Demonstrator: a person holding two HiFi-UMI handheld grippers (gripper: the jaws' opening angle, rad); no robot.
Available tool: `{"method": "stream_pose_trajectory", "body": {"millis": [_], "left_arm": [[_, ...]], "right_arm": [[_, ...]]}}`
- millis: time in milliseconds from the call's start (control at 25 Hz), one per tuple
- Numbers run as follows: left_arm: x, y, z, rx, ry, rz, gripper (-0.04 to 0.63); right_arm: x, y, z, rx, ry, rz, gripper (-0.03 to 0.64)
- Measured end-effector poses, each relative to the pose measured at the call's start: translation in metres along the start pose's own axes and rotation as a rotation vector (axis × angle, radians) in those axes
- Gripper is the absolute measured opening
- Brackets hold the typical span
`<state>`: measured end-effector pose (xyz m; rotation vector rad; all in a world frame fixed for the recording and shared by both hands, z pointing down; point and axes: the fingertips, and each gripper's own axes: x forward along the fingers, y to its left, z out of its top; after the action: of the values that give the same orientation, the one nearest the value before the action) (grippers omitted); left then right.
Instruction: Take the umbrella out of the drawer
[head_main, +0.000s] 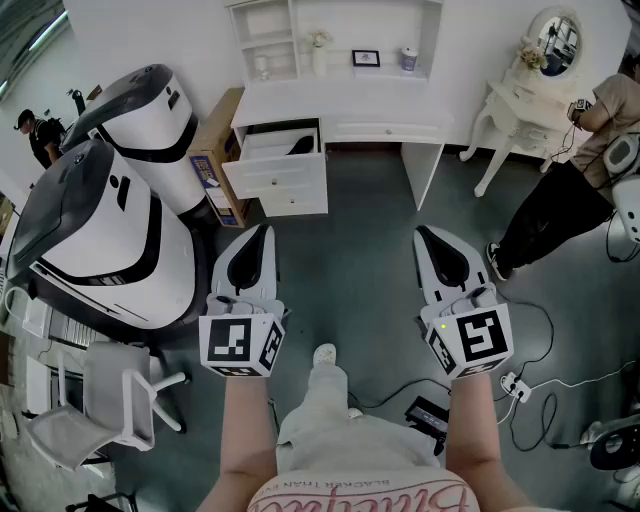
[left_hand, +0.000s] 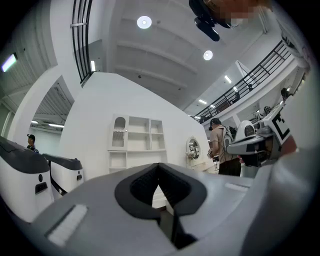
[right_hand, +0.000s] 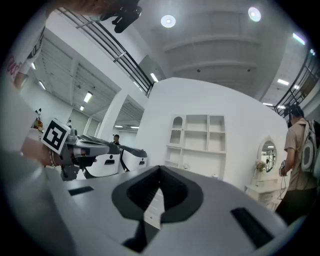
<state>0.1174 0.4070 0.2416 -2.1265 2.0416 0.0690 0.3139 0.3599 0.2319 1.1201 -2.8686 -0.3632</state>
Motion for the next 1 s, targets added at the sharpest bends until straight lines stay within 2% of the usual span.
{"method": "stream_pose_trajectory", "body": {"millis": [480, 680, 1000], "left_arm": [[0.112, 0.070, -0.034, -0.015, 0.015, -0.036, 0.009], [0.155, 0.108, -0.048, -0.024, 0.025, -0.060, 0.009], [0.190, 0.150, -0.061, -0.041, 0.029, -0.056, 0.009]], "right_arm": [[0.126, -0.029, -0.022, 0.024, 0.024, -0.005, 0.009], [0.183, -0.044, -0.026, 0.040, 0.021, -0.076, 0.009], [0.239, -0.040, -0.035, 0.010, 0.057, -0.060, 0.009]]}}
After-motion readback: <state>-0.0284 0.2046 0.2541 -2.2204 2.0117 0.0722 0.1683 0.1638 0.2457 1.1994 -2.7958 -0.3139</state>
